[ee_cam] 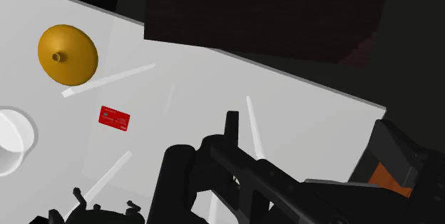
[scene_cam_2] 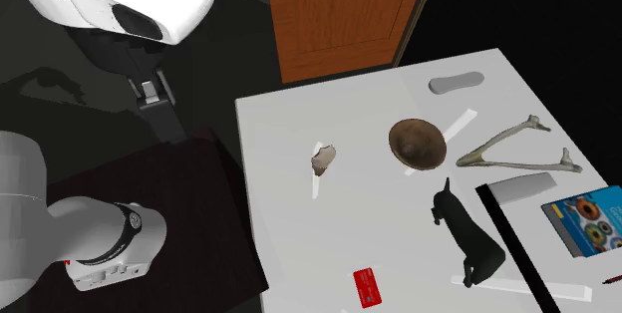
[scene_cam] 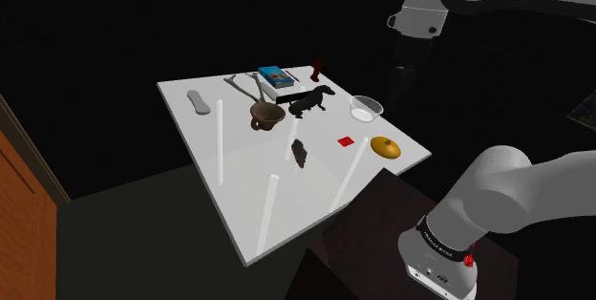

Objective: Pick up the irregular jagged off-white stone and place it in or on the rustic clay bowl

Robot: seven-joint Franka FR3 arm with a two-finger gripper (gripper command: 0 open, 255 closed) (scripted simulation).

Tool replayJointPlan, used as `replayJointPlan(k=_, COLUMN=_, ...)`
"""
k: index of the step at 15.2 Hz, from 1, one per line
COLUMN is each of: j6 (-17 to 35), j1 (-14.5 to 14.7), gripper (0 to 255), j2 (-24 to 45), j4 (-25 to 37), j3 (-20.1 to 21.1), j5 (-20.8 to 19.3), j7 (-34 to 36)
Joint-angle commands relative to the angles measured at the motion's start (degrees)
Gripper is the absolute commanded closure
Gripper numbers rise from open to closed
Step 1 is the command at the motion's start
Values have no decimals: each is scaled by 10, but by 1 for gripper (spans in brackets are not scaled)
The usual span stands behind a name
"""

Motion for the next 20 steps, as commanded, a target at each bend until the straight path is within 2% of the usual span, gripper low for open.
replayJointPlan(k=1, j6=0, j1=0, gripper=0, j2=0, j4=0, j3=0, j5=0, j7=0)
replayJointPlan(k=10, j6=244, j1=-1, gripper=0, j2=76, j4=-108, j3=15, j5=-14, j7=5)
replayJointPlan(k=15, j6=387, j1=-7, gripper=0, j2=160, j4=-134, j3=24, j5=-30, j7=14)
replayJointPlan(k=20, j6=526, j1=-19, gripper=0, j2=268, j4=-132, j3=36, j5=-59, j7=35)
